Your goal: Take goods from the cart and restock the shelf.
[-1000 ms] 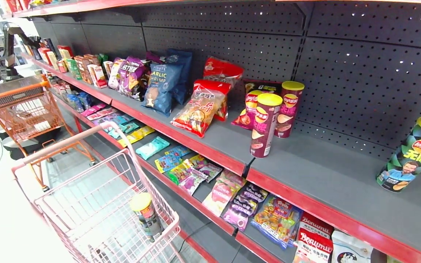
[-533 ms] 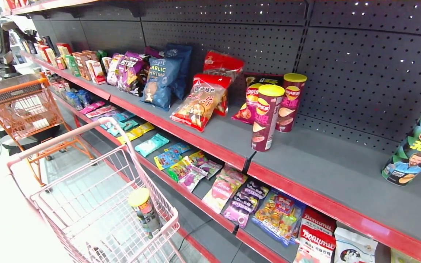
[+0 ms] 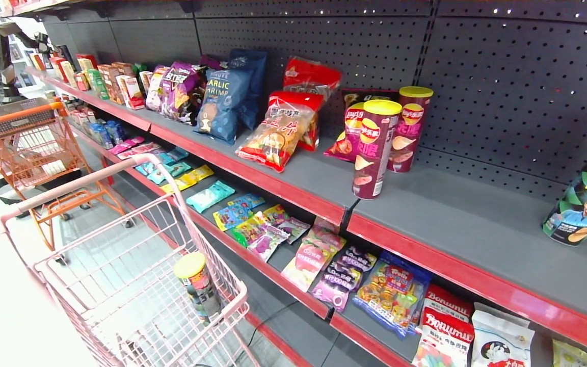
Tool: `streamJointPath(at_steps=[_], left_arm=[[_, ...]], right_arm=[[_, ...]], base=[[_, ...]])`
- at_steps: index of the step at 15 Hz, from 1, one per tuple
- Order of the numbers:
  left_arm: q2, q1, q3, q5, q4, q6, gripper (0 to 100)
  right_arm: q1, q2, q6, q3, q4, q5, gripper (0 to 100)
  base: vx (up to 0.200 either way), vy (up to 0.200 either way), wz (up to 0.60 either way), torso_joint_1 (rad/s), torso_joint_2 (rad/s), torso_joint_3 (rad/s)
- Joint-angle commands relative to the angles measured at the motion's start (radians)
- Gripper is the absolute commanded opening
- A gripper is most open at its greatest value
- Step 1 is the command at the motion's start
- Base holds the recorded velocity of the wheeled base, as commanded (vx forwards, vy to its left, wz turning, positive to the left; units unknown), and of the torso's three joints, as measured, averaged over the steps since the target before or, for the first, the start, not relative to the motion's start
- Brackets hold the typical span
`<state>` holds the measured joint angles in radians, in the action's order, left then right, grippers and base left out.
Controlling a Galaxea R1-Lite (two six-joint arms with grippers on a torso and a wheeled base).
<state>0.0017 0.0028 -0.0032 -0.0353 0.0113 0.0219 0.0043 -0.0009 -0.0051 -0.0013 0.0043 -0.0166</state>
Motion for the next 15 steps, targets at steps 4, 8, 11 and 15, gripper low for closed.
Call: streamJointPath(at_steps=[4,8,11,15], left_arm=[[0.001,0.000,0.000,0.000,-0.001,0.000,100],[0.001,0.000,0.000,0.000,-0.001,0.000,100],[0.001,0.000,0.000,0.000,-0.001,0.001,100],[0.001,0.000,-0.001,-0.001,-0.001,0.007,100]], right_arm=[[0.000,0.001,0.001,0.000,0.000,0.000,100],[-0.001,0.001,0.001,0.001,0.000,0.000,100],[0.000,0.001,0.002,0.001,0.000,0.000,100],[0.000,0.001,0.002,0.001,0.000,0.000,100]], base=[[0.000,0.000,0.00,-0.144,0.37,0.212],[0.000,0.000,0.00,-0.154,0.40,0.244],[0.000,0.000,0.00,-0.071,0.18,0.108],[0.000,0.000,0.00,-0.004,0.01,0.008]])
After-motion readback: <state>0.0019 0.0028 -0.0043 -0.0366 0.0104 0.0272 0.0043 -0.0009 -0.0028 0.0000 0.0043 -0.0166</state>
